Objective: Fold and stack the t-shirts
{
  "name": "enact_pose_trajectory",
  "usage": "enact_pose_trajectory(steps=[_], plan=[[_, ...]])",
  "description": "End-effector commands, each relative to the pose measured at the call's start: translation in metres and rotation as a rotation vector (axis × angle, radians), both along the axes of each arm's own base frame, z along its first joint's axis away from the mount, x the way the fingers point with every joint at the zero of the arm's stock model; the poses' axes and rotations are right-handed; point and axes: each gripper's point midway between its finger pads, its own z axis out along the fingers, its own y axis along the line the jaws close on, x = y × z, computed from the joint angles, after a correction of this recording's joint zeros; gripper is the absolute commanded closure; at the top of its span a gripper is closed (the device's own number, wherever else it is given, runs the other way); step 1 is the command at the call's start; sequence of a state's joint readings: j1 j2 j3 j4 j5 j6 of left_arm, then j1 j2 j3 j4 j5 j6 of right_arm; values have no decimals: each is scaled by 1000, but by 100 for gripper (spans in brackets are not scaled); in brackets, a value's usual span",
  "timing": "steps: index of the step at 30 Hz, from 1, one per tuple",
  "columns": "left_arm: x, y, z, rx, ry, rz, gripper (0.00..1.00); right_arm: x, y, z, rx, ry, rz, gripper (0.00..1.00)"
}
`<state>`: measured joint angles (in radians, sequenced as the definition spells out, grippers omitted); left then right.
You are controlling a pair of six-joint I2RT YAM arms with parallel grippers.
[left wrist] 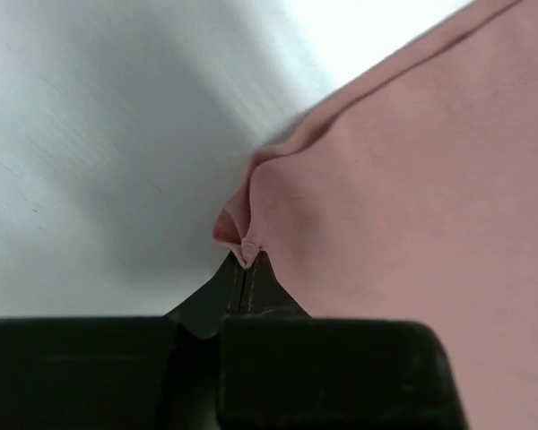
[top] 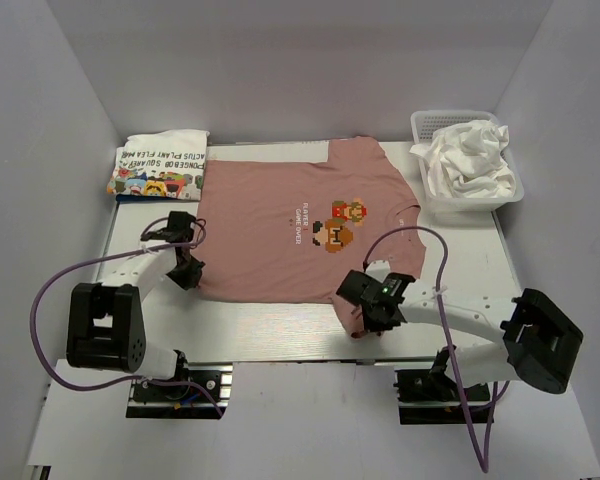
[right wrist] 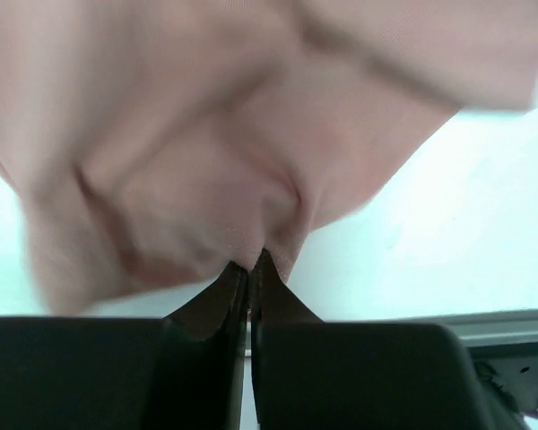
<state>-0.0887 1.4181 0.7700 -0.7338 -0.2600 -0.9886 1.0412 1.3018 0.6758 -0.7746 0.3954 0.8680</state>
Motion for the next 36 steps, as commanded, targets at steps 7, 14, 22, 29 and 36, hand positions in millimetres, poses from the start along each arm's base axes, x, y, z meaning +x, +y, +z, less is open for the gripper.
enact_pose_trajectory(steps=[7,14,22,29,36], plan=[[55,2,47,26,-105,-3,100,104,21,66,144,-290,-73,100],[95,2,60,23,-138,7,100,173,16,105,168,-376,-109,100],[140,10,56,26,-125,35,100,245,8,121,192,-417,-149,100],[182,18,46,4,-124,71,100,311,-8,117,156,-442,-164,100],[215,25,35,-28,-122,99,42,369,-10,78,138,-357,-143,97]])
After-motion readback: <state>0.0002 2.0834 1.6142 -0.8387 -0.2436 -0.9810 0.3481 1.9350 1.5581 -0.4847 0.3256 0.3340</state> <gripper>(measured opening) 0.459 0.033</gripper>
